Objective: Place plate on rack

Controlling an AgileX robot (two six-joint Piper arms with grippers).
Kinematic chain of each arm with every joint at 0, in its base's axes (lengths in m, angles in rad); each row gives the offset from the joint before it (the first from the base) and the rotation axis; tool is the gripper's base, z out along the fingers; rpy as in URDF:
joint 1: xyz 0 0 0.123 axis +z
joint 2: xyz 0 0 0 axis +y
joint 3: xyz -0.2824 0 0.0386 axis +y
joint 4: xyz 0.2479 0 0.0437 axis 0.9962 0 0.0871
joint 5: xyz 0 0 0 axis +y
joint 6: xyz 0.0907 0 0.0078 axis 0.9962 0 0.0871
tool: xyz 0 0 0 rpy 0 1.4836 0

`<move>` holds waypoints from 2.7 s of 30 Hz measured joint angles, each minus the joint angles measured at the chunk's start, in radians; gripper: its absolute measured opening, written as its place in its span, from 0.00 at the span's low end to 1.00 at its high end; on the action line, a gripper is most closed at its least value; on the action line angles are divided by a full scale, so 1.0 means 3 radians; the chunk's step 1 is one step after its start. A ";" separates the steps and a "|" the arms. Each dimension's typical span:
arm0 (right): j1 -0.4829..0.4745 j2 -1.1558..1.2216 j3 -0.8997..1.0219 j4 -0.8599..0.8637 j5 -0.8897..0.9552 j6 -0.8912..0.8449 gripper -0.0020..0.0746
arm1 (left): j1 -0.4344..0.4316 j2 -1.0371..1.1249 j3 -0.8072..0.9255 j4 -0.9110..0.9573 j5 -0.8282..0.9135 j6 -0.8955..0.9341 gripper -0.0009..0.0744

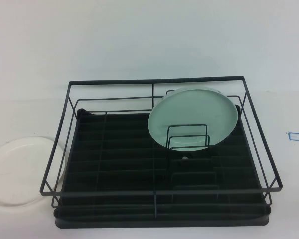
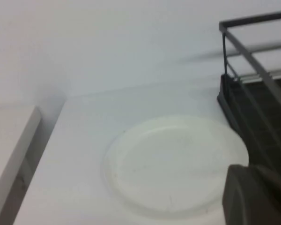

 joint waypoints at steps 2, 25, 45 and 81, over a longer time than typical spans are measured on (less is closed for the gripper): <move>0.0000 0.0000 0.0000 0.0000 0.0000 0.0000 0.05 | 0.0000 0.0006 0.0000 -0.0033 -0.0104 -0.0025 0.01; 0.0000 0.0000 -0.0216 0.0000 -0.0124 0.0000 0.05 | 0.0000 0.0013 -0.0372 -0.0846 -0.0794 -0.0390 0.01; 0.0013 0.1560 -0.2531 -0.0206 0.2182 -0.0168 0.05 | 0.0000 0.2548 -0.2380 0.1091 0.0890 -0.1625 0.01; 0.0026 0.2063 -0.2565 0.0724 0.3875 -0.1212 0.05 | 0.1368 0.5612 -0.3180 -0.1573 0.1131 0.0962 0.46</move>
